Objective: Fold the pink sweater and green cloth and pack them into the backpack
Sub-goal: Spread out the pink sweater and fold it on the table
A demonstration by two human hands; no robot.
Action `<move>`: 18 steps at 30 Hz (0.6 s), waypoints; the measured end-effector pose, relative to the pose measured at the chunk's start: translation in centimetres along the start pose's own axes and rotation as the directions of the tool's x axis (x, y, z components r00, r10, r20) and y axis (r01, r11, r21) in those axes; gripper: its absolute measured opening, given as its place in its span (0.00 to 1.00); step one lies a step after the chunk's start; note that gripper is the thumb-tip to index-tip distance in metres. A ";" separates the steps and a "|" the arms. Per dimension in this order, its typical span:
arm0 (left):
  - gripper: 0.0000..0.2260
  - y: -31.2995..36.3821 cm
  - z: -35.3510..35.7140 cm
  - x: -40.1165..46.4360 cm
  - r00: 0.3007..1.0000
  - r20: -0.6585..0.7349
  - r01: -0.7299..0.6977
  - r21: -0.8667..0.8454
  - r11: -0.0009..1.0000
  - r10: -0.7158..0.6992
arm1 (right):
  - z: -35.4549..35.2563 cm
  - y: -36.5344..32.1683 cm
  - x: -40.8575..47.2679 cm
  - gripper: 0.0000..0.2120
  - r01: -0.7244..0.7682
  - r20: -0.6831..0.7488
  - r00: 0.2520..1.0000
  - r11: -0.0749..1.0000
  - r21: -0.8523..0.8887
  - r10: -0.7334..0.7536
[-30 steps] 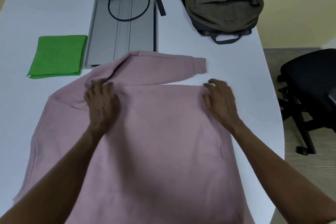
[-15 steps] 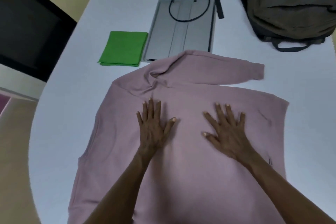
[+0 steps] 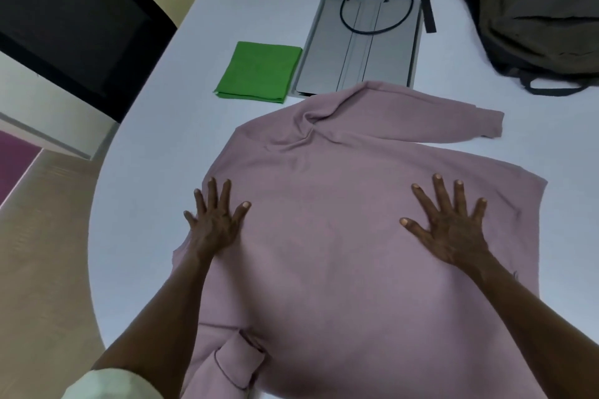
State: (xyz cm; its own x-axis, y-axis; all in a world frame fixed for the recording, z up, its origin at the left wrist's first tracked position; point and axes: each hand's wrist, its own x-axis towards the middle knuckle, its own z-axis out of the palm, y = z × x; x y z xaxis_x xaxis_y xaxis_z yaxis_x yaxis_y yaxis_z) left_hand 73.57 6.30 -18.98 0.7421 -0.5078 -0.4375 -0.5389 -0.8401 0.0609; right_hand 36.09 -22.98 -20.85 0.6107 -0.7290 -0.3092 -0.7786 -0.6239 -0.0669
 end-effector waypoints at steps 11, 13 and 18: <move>0.30 8.4 2.8 -4.9 0.921 -0.200 -0.359 -0.106 0.927 0.333 | 0.6 -12.7 -2.2 0.33 0.164 -0.105 0.982 0.984 0.068 -0.156; 0.35 9.1 4.7 -6.5 0.931 -0.079 -0.361 -0.081 0.929 0.355 | 2.3 -14.1 -4.2 0.33 0.200 -0.075 0.978 0.978 0.067 -0.195; 0.39 7.1 4.5 -6.0 0.958 -0.013 -0.286 -0.014 0.958 0.285 | 3.8 -8.9 -7.8 0.35 0.014 -0.101 0.995 0.999 0.033 -0.011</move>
State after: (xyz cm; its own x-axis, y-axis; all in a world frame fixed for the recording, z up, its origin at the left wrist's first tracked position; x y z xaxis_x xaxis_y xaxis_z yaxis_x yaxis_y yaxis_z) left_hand 63.53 4.21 -19.97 0.5626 -0.7289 -0.3901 -0.7230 -0.6626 0.1955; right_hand 37.71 -10.62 -21.43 0.6306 -0.7468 -0.2111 -0.7741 -0.6246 -0.1028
